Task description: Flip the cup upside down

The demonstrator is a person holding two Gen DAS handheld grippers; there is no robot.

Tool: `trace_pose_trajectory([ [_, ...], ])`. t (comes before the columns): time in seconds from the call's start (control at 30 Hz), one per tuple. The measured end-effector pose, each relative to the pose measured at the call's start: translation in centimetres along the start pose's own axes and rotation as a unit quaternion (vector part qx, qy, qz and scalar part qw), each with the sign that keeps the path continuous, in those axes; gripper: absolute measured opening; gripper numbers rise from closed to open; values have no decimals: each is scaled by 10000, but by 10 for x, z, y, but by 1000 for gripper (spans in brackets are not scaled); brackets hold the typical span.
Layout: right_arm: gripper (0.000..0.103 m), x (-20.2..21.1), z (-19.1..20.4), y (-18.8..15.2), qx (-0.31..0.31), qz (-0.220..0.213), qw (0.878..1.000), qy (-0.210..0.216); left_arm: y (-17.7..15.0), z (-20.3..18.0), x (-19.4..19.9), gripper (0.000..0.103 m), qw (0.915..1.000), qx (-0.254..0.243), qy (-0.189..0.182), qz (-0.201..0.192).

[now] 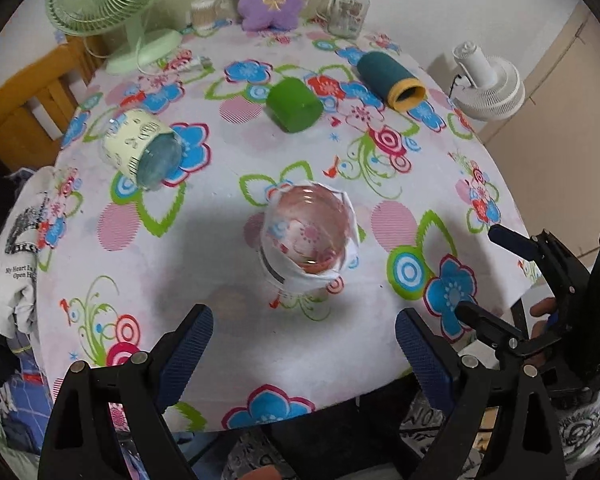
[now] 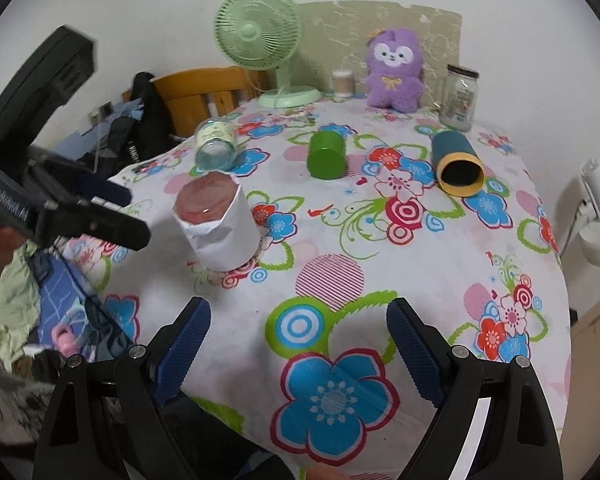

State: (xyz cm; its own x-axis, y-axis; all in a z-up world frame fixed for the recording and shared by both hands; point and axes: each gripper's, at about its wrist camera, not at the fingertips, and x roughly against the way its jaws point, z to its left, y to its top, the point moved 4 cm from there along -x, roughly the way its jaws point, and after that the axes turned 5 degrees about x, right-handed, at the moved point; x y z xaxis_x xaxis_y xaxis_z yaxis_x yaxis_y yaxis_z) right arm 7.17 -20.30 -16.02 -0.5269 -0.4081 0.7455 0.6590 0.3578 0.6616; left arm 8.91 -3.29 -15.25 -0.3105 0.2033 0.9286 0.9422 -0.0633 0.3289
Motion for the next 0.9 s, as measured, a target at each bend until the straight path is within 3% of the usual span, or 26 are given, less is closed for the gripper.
trace_pose_trajectory([
  [0.13, 91, 0, 6, 9, -54, -3, 9999, -135, 1, 9, 3, 94, 9997, 91, 92, -194],
  [0.23, 91, -2, 10, 15, -37, 74, 9987, -495, 3, 16, 8, 94, 9989, 168, 166, -416],
  [0.43, 91, 9, 22, 37, -118, -257, 9968, -743, 4, 29, 25, 94, 9938, 394, 164, -1025],
  [0.7, 91, 39, 43, 70, -59, -839, 9926, -875, 4, 45, 58, 96, 9783, 405, 469, -1977],
  [0.9, 91, 59, 56, 87, -22, -1167, 9879, -1023, 3, 50, 86, 99, 9604, 571, 457, -2689],
])
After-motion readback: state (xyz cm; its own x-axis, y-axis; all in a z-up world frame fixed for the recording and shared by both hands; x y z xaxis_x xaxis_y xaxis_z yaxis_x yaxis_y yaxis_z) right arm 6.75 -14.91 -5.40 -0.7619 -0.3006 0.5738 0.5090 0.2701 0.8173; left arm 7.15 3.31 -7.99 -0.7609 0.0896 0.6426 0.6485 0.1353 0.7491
